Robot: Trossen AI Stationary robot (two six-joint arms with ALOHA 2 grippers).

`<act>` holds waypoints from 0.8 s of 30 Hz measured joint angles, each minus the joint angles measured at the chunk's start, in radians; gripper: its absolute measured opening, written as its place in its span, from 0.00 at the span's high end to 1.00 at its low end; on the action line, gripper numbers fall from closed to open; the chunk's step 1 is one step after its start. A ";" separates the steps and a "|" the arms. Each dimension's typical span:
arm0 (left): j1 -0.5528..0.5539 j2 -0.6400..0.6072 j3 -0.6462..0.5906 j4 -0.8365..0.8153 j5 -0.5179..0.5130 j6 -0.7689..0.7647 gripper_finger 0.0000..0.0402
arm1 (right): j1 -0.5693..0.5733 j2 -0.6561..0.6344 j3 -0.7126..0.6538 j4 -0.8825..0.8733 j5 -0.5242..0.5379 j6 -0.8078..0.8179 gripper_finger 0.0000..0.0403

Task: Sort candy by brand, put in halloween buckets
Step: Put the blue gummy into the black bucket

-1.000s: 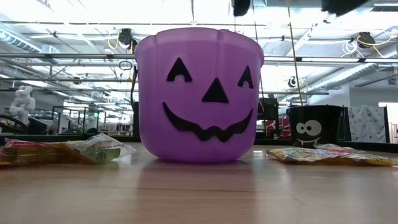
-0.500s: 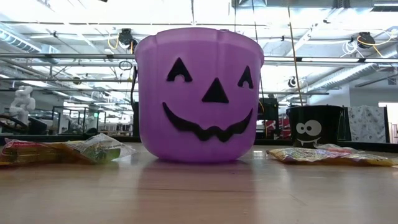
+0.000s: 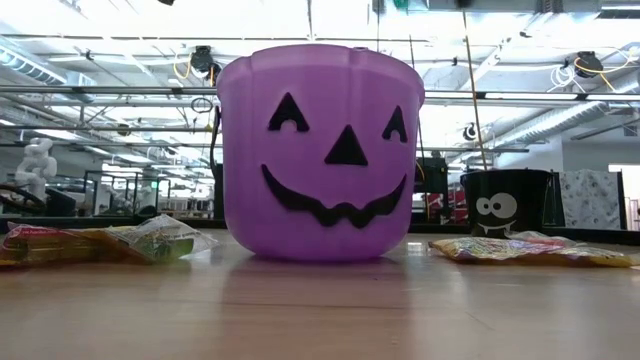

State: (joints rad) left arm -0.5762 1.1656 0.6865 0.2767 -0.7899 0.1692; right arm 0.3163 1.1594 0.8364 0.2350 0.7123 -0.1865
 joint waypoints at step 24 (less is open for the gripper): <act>0.005 0.000 0.000 -0.007 0.000 0.003 0.53 | -0.349 -0.360 0.000 -0.396 -0.593 -0.128 0.90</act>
State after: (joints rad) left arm -0.5709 1.1660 0.6865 0.2695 -0.7898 0.1726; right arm -0.0322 0.7993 0.8364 -0.1609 0.1197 -0.3147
